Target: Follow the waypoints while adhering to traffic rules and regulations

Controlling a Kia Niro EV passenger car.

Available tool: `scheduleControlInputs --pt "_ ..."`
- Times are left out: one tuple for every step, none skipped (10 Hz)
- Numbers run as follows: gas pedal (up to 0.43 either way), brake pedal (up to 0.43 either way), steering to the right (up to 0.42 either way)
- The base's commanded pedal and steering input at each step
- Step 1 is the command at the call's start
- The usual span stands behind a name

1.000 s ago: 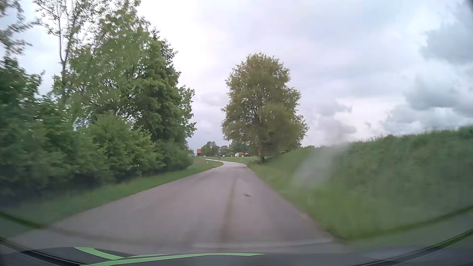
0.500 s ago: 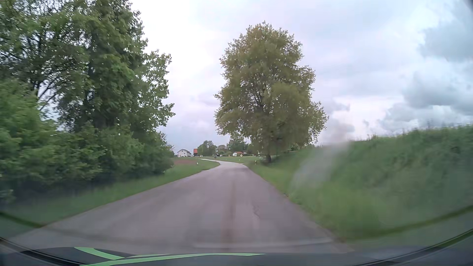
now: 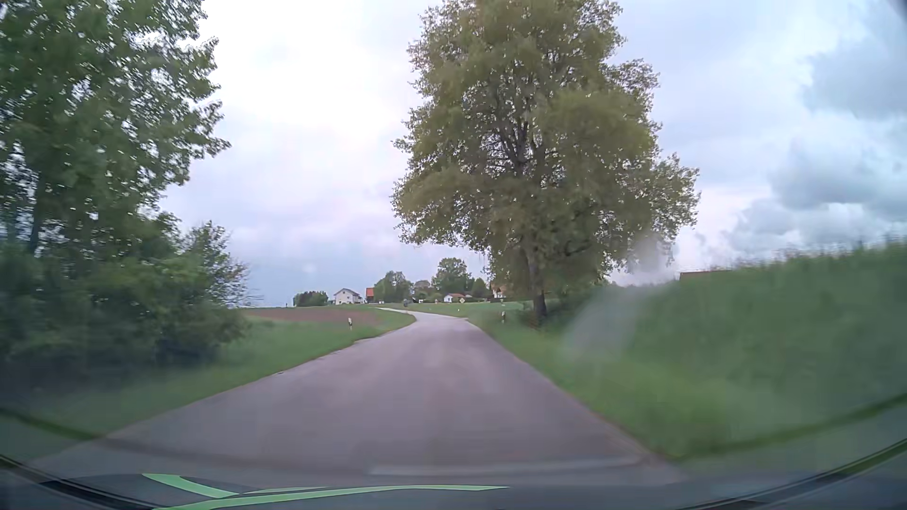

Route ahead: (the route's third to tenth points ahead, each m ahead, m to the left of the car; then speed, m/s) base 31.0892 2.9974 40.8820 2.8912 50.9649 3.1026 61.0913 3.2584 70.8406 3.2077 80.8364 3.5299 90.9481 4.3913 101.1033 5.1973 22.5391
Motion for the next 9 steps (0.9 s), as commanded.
scheduleControlInputs --pt "0.197 0.0 0.0" --pt "0.197 0.0 0.0" --pt "0.197 0.0 0.0" --pt "0.197 0.0 0.0" --pt "0.197 0.0 -0.001" --pt "0.197 0.0 -0.001" --pt "0.197 0.0 -0.001" --pt "0.197 0.0 -0.001" --pt "0.197 0.0 -0.001"
